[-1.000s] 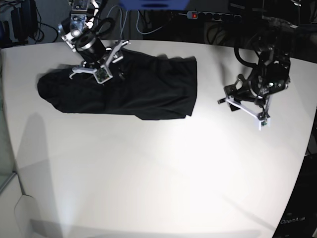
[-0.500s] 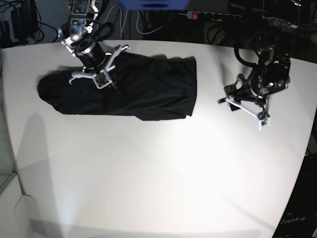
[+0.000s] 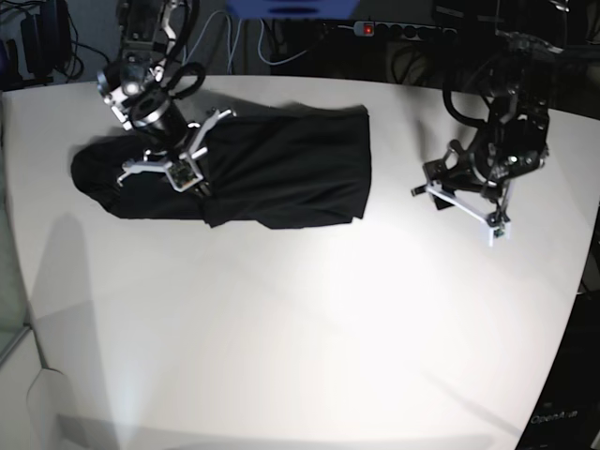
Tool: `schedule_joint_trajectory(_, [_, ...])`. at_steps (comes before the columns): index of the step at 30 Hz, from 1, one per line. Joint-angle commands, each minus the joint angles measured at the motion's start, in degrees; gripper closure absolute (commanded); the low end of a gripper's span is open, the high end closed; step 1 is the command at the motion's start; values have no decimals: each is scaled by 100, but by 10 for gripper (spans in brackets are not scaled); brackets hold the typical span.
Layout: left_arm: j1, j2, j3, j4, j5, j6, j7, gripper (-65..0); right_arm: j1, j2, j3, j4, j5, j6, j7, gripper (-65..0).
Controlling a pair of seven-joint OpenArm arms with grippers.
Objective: Fold the T-shirt properly
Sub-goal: 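Move the right gripper to the strip's other end and pinch it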
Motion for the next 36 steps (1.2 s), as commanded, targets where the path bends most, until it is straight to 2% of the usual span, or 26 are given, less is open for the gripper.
schedule_joint_trajectory(1, [-59,-49,-36,82,18,-7,-79,-332,83,50,0,109,92,-27,152,0])
schedule_joint_trajectory(15, [-33,-49,-36,82,18,-7,-79,-332,646,182,17,-260,100,-27,143,0])
schedule_joint_trajectory(22, [-33,-40,-36,82,18,-7,-79,-332,672,217,17,-58,100,-27,170,0])
schedule_joint_trajectory(36, [-77,-40,-27,-76,-26,-7,-79,-332,1156,340,176,-700,109,-27,170,0])
